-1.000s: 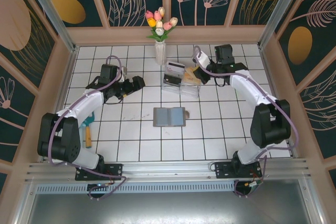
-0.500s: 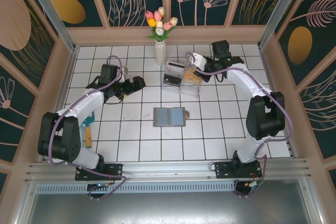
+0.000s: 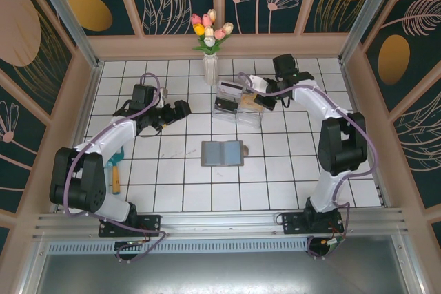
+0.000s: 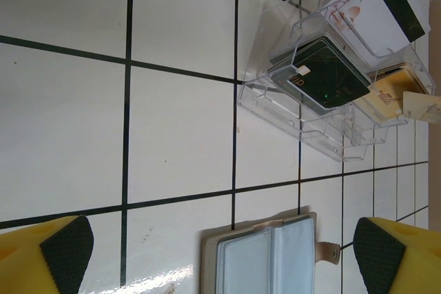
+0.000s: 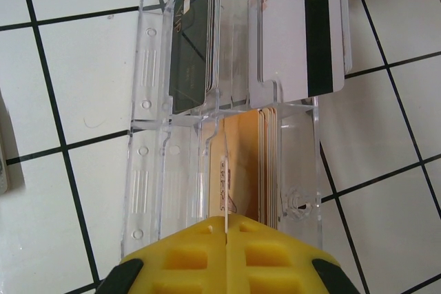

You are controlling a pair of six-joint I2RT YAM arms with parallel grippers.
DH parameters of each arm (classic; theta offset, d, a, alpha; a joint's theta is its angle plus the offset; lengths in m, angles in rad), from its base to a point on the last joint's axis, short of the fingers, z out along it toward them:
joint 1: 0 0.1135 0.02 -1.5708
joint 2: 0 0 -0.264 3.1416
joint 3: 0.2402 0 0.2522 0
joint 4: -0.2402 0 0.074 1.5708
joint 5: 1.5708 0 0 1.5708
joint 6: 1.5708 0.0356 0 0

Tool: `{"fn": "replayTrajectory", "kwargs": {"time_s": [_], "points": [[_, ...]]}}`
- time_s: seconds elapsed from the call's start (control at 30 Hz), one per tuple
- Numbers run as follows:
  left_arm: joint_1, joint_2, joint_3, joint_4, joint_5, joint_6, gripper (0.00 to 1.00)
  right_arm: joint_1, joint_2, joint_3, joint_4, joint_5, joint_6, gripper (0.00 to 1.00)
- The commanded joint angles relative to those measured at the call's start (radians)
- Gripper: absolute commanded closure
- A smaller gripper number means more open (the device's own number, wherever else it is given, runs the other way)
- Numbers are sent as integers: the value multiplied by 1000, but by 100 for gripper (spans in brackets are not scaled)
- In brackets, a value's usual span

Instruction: Take the credit cards out of the card holder

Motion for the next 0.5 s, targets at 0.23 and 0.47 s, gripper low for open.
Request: {"fn": "replayTrajectory", "kwargs": {"time_s": [0.23, 0.47], "points": [[3, 12, 10, 21, 26, 10, 2, 25, 65, 69, -44, 34, -15, 98], [2, 15, 3, 24, 28, 7, 1, 39, 90, 94, -46, 51, 0, 90]]}}
